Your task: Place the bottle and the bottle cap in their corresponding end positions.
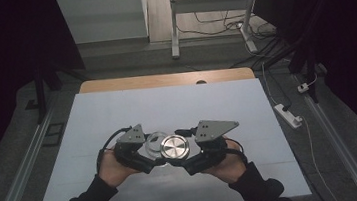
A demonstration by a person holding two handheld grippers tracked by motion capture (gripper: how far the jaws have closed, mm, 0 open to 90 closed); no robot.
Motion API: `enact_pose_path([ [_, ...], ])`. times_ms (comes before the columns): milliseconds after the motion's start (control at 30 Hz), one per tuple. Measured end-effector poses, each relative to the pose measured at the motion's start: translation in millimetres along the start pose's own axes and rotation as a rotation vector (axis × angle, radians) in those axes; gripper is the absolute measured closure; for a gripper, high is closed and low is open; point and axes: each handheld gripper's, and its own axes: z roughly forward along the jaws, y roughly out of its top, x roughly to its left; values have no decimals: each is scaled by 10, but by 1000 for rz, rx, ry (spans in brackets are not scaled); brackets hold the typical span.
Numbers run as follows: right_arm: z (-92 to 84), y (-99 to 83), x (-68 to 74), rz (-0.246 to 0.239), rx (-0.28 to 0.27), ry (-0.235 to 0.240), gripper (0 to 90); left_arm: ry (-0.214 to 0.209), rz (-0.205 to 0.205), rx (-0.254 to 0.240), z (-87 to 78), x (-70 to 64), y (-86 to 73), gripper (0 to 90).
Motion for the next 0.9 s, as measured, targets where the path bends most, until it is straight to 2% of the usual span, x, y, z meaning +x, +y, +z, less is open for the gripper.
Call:
enact_pose_path([
  [100, 15, -14, 16, 6, -1, 12, 200, 10, -7, -6, -21, 28, 2, 159],
  [233, 45, -53, 19, 33, -1, 27, 199, 42, -17, -13, -55, 64, 10, 159],
  [333, 51, -64, 30, 32, 0, 24, 200, 44, -27, -27, -73, 96, 8, 159],
  [633, 53, -79, 69, 33, 5, 23, 200, 80, -41, -25, -52, 209, 24, 159],
  [900, 40, -141, 74, 42, 16, 17, 200, 98, -41, -31, -6, 278, 78, 159],
])
